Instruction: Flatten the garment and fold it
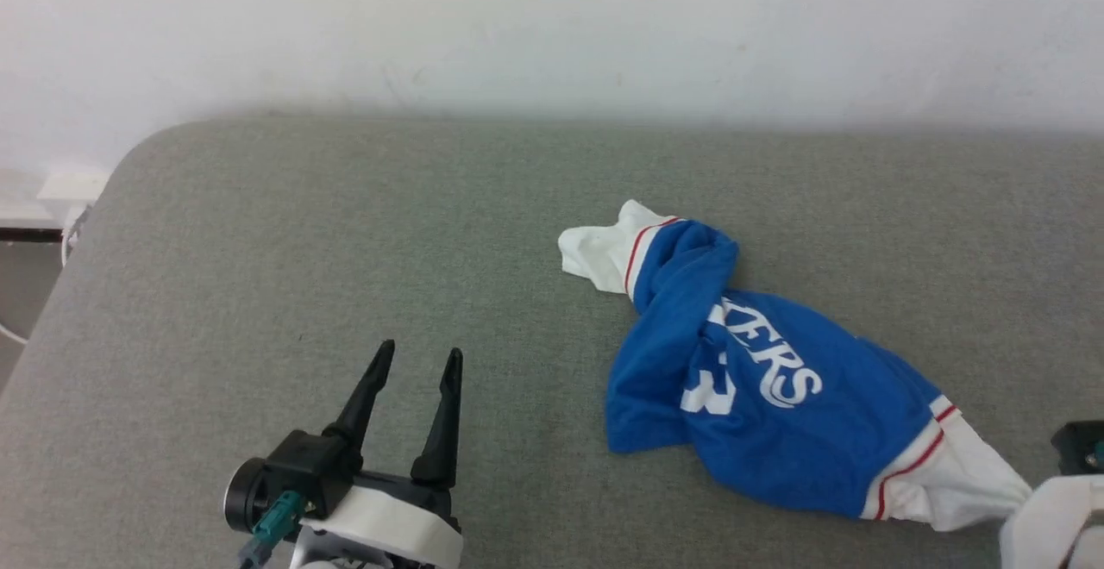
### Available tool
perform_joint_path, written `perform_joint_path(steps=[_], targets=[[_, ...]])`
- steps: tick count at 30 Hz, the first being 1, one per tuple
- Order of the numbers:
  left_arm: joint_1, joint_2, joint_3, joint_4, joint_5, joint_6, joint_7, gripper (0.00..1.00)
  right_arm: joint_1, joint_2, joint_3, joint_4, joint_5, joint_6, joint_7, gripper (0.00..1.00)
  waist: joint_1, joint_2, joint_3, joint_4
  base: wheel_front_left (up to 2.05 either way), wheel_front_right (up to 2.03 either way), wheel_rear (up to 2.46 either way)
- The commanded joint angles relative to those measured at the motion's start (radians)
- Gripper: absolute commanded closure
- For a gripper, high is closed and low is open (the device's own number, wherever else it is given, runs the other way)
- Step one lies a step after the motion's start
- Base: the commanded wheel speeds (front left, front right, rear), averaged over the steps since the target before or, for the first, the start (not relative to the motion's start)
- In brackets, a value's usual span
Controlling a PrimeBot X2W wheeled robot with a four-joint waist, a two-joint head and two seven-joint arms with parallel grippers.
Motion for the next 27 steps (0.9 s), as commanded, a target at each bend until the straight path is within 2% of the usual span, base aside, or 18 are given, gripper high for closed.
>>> perform_joint_path(steps=[1,9,14,17,19,20,27], targets=[[0.001,-0.003,-0.002,0.002,0.005,-0.009,-0.005,0.00,-0.025,0.023,0.012,-0.019,-0.009,-0.002,-0.045,0.00,0.0000,0.0000,-0.004,-0.021,0.00,0.00,0.00],[-0.018,-0.003,-0.038,0.014,0.008,-0.012,-0.005,0.00,-0.109,0.091,0.056,-0.119,0.084,-0.002,-0.348,0.00,0.0000,0.0000,-0.017,-0.056,0.00,0.00,0.00],[-0.051,-0.001,-0.121,0.091,-0.008,-0.014,0.004,0.00,-0.107,0.124,0.061,-0.157,0.103,-0.002,-0.537,0.00,0.0000,0.0000,-0.003,-0.077,0.00,0.00,0.00],[-0.112,0.011,-0.202,0.131,-0.032,-0.015,0.108,0.00,-0.098,0.144,0.044,-0.164,0.082,-0.002,-0.615,0.00,0.0000,0.0000,0.020,-0.089,0.00,0.00,0.00],[-0.164,0.017,-0.244,0.139,-0.056,-0.015,0.214,0.00,-0.092,0.156,0.041,-0.163,0.074,-0.002,-0.646,0.00,0.0000,0.0000,0.039,-0.096,0.00,0.00,0.00],[-0.164,0.017,-0.244,0.139,-0.056,-0.015,0.214,0.00,-0.092,0.156,0.041,-0.163,0.074,-0.002,-0.646,0.00,0.0000,0.0000,0.039,-0.096,0.00,0.00,0.00],[-0.334,0.045,-0.334,0.166,-0.066,-0.007,0.632,0.00,-0.100,0.173,0.058,-0.144,0.047,-0.002,-0.680,0.00,0.0000,0.0000,0.101,-0.125,0.00,0.00,0.00]])
